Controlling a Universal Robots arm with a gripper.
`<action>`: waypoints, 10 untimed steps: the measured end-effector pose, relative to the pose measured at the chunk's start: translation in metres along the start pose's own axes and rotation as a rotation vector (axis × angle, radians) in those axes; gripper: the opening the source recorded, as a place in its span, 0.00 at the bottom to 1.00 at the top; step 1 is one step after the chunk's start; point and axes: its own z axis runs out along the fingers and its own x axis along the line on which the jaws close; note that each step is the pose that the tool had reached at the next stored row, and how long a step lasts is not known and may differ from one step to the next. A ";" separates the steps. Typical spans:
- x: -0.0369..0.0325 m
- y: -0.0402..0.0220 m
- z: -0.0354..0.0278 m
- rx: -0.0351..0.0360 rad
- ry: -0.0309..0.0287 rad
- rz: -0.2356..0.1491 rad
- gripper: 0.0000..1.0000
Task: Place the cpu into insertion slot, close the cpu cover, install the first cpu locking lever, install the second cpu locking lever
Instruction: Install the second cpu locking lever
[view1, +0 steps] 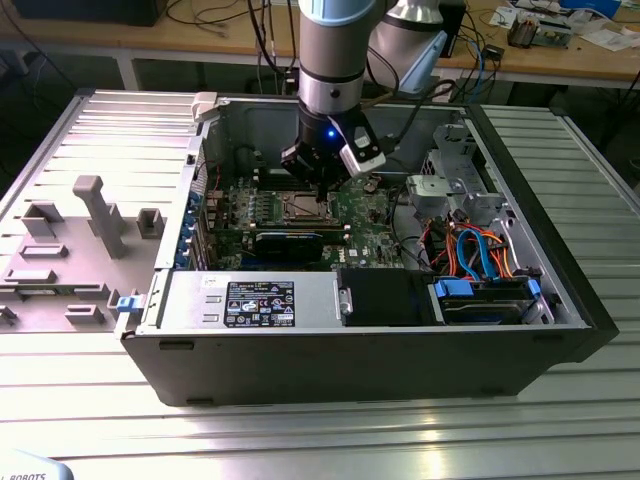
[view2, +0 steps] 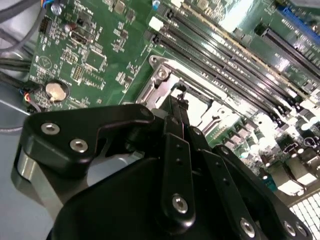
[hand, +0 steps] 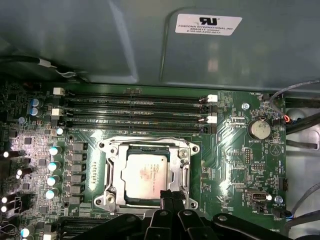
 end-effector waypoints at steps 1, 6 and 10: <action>0.0000 -0.0009 0.0000 -0.0001 0.0000 0.000 0.11; 0.0001 -0.0020 -0.0001 0.0000 0.0000 0.000 0.11; 0.0001 -0.0024 -0.0002 -0.0001 0.0000 0.000 0.11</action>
